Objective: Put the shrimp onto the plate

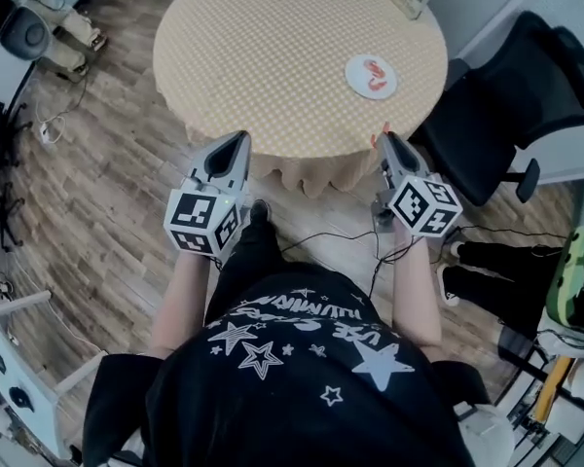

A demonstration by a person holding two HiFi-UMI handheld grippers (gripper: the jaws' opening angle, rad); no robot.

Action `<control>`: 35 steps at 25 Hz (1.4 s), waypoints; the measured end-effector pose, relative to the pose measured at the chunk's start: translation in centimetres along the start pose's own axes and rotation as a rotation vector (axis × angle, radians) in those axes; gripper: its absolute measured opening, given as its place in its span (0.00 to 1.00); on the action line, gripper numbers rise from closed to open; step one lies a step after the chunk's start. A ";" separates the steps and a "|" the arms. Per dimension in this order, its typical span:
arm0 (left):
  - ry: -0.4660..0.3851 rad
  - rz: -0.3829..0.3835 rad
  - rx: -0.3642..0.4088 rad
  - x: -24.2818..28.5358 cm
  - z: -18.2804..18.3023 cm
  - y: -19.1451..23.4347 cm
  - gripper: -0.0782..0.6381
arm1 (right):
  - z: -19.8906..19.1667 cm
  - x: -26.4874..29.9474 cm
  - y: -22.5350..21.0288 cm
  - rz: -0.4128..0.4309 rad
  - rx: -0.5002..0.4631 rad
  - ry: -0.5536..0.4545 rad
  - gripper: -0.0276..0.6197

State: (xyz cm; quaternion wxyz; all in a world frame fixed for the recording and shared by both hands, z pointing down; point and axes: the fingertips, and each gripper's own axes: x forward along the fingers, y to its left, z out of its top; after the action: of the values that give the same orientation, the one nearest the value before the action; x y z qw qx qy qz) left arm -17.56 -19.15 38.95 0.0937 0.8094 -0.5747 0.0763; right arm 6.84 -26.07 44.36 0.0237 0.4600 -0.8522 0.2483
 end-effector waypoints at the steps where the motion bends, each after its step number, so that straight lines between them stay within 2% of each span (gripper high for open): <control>1: 0.006 -0.014 0.004 0.6 0.2 1.1 0.12 | 0.2 0.9 0.3 -0.013 0.001 0.000 0.15; 10: 0.027 -0.162 0.023 6.8 2.4 7.9 0.12 | 1.8 6.2 0.4 -0.168 0.040 -0.017 0.15; 16: 0.062 -0.266 0.004 10.1 1.7 11.0 0.12 | 1.0 8.9 0.5 -0.286 0.066 0.005 0.15; 21: 0.084 -0.342 0.018 12.3 1.2 12.2 0.12 | 0.0 10.0 1.6 -0.337 0.082 0.025 0.15; 29: 0.108 -0.397 -0.003 14.0 0.1 11.2 0.12 | -0.7 10.1 -0.1 -0.398 0.093 0.049 0.15; 35: 0.113 -0.382 0.018 16.0 0.1 11.7 0.12 | -0.5 12.7 -2.1 -0.393 0.112 0.048 0.15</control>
State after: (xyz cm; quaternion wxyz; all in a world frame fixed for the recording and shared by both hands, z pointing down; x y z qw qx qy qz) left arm -23.39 -37.63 43.26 0.1314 0.8990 -0.4036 0.1076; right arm 1.14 -36.61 49.02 0.0662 0.6120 -0.7300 0.2968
